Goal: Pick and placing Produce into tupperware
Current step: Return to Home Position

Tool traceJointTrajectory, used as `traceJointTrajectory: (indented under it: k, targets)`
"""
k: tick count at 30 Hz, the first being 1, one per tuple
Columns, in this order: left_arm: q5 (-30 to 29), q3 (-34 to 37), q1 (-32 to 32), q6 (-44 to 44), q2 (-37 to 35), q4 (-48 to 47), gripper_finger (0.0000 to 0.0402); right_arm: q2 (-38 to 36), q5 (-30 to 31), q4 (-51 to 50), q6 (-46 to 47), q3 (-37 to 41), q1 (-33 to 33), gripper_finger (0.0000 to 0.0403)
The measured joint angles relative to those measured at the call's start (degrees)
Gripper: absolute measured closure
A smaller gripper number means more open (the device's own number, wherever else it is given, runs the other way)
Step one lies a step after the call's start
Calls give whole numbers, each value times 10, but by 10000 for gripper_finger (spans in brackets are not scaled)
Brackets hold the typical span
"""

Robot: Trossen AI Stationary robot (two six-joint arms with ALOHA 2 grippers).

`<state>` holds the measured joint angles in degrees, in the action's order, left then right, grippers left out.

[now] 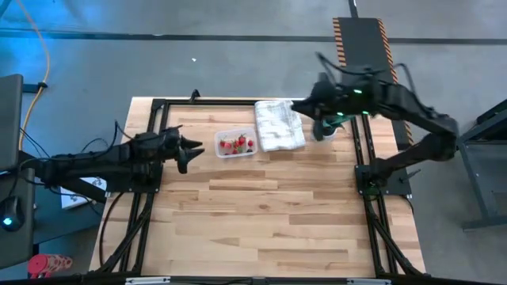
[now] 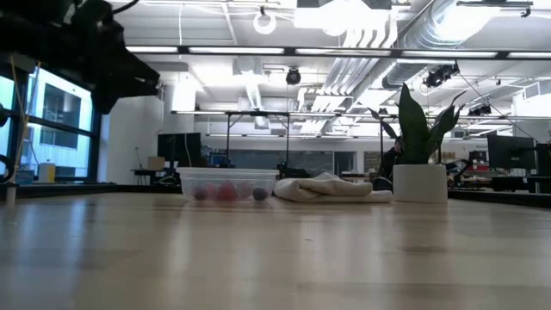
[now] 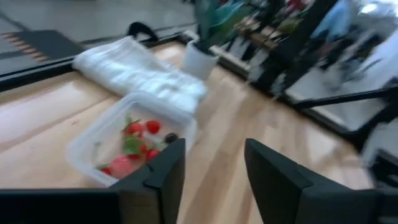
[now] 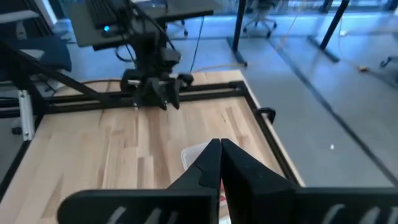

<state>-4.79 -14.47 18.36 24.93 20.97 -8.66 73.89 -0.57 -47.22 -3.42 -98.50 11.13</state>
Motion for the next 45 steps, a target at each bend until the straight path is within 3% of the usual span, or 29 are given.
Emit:
traceJointTrajectory:
  k: [4, 6, 16, 22, 26, 37, 42, 45]
  targets:
    - [9, 59, 0, 22, -56, 48, 278, -55, 41, -24, 11, 11, -34, 402]
    - [9, 81, 0, 37, -82, 55, 291, -101, 50, 1, 24, 64, -48, 403]
    - [19, 106, 0, 40, -153, 47, 319, -465, 35, 460, 176, 610, -63, 403]
    - [19, 106, 0, 34, -156, 7, 333, -642, 36, 551, 247, 802, -63, 403]
    - [19, 106, 0, 26, -156, 0, 349, -734, 49, 553, 259, 872, -63, 403]
    - [34, 140, 0, -29, -155, 97, 398, -738, 51, 598, 306, 959, -62, 403]
    - [39, 140, 0, -34, -154, 97, 396, -738, 56, 587, 217, 962, -62, 403]
    - [40, 140, 0, -28, -148, 95, 395, -737, 91, 552, 165, 962, -62, 403]
